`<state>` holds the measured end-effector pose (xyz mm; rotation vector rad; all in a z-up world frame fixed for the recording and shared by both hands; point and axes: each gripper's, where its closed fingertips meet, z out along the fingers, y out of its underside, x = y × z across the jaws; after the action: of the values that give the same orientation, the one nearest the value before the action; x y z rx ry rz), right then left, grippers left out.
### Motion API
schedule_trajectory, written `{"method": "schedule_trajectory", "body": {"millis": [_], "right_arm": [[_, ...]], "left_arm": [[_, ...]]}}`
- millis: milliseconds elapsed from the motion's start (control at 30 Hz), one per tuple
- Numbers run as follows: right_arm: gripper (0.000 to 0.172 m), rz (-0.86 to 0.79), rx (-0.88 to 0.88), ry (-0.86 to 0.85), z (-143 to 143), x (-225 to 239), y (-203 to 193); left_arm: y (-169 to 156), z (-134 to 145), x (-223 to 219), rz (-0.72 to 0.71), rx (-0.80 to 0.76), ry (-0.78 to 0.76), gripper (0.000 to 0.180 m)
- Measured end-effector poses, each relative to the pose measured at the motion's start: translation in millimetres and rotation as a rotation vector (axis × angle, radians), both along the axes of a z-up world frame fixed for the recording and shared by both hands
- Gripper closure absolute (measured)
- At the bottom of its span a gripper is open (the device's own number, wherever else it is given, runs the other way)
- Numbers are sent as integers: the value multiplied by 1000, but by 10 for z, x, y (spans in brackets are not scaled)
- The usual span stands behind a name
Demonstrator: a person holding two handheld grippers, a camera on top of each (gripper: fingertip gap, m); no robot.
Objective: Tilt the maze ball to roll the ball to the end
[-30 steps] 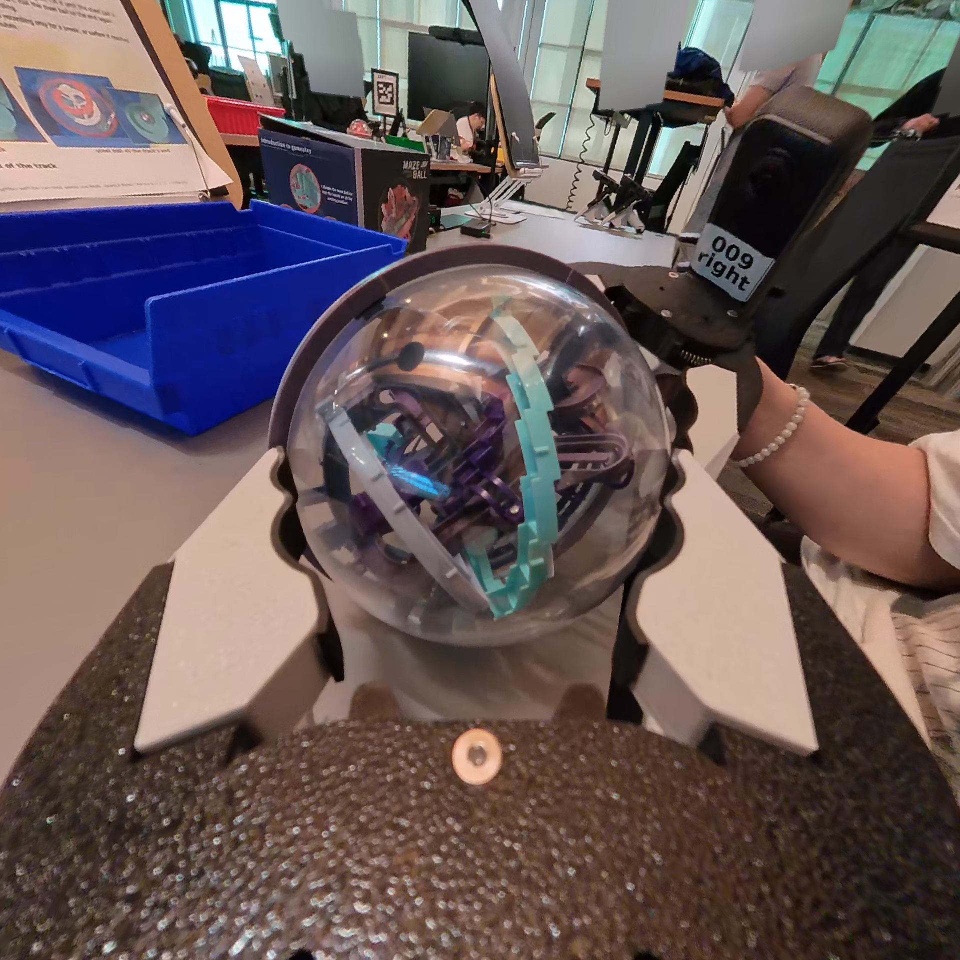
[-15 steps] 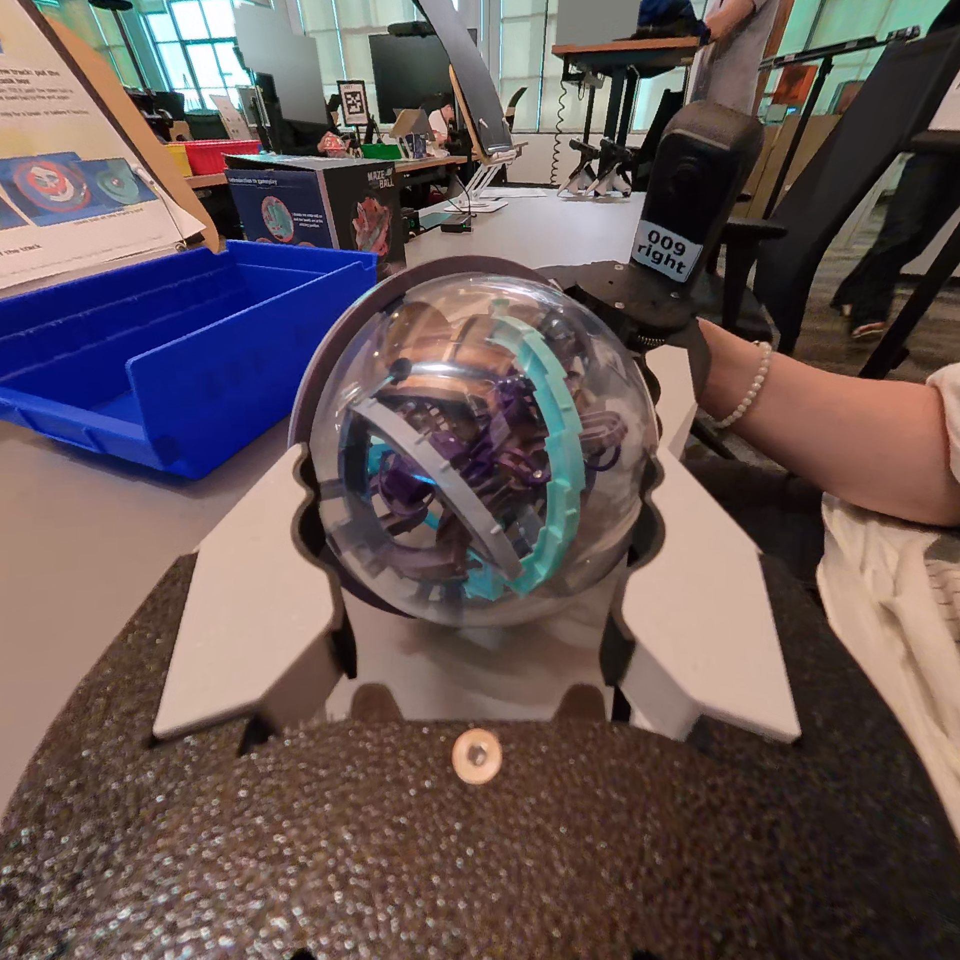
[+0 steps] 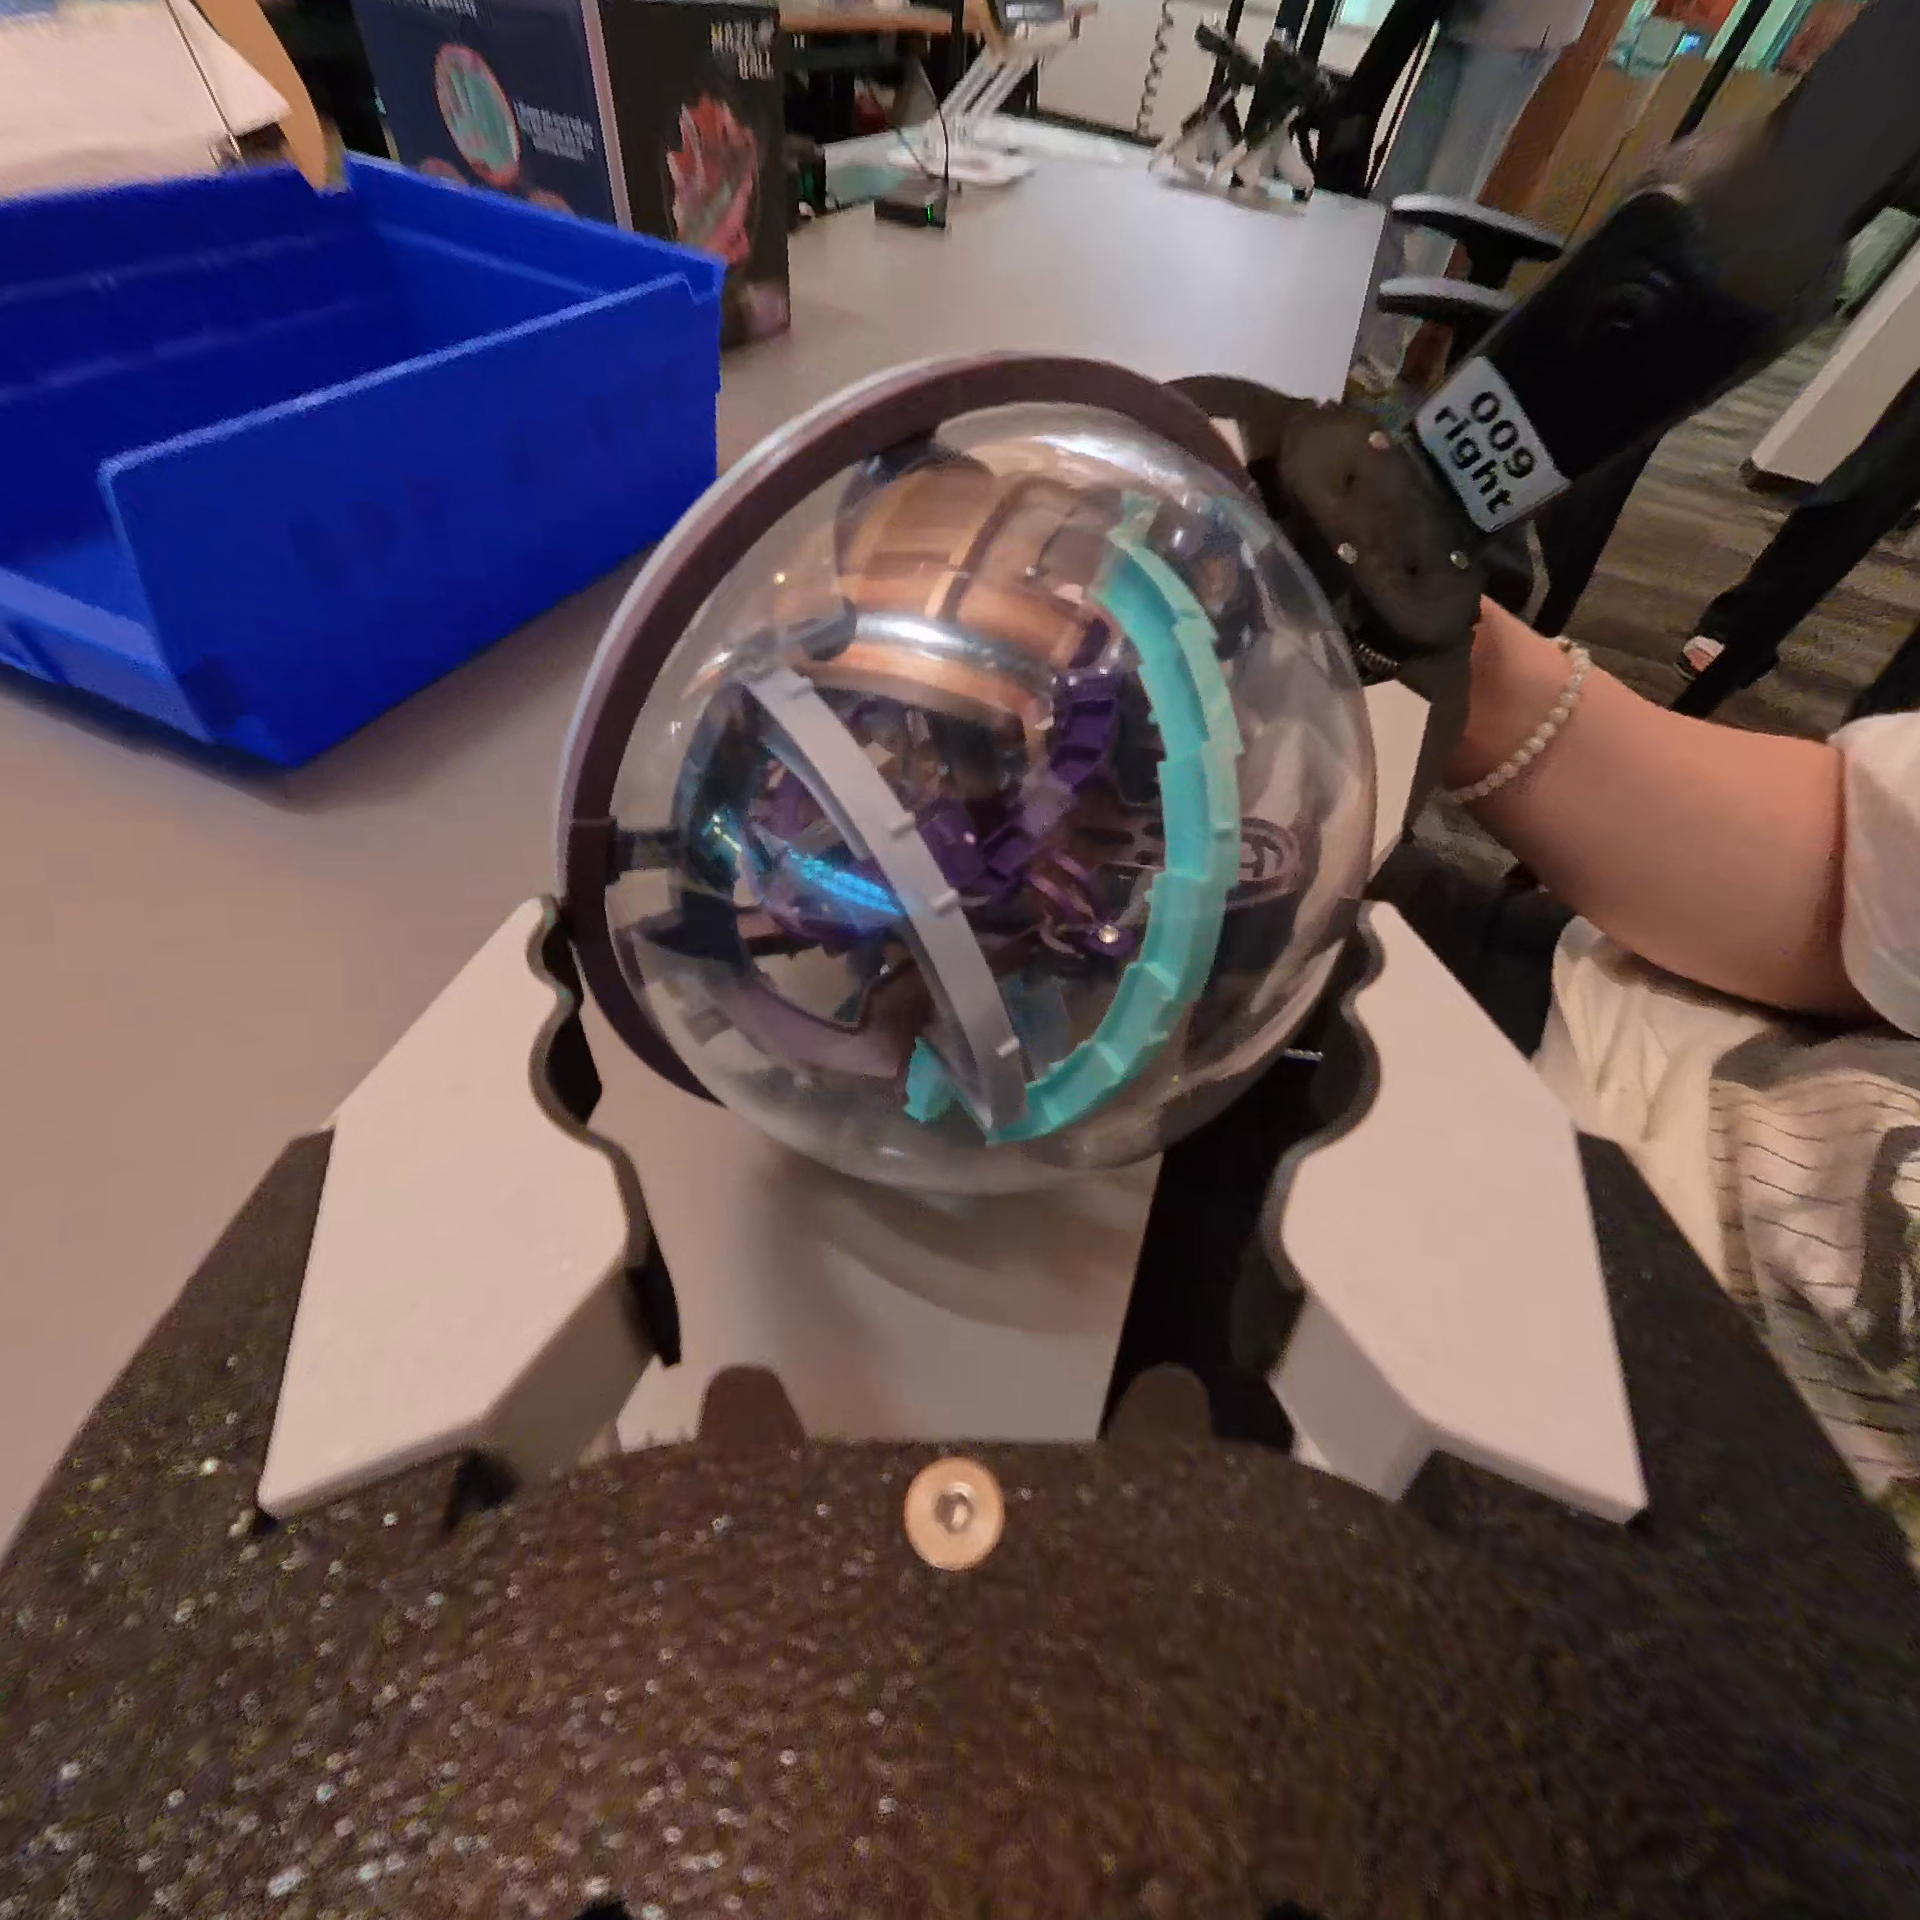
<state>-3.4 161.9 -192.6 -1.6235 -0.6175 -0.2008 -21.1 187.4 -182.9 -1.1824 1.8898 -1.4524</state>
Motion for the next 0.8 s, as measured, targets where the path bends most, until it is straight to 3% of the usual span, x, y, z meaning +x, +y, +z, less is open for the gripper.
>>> {"method": "schedule_trajectory", "body": {"millis": [367, 500, 667, 800], "right_arm": [[24, -201, 86, -176, 32, -224, 53], [22, -305, 132, -182, 28, -261, 84], [21, -387, 162, -172, 24, -335, 135], [21, -435, 181, -316, 17, -415, 168]], "left_arm": [[-24, 12, -47, -27, -114, 51, 31], [-16, 22, -129, -55, -94, 52, 41], [16, 69, -161, -54, -130, 47, 41], [26, 116, -126, -35, -219, 67, 35]]}}
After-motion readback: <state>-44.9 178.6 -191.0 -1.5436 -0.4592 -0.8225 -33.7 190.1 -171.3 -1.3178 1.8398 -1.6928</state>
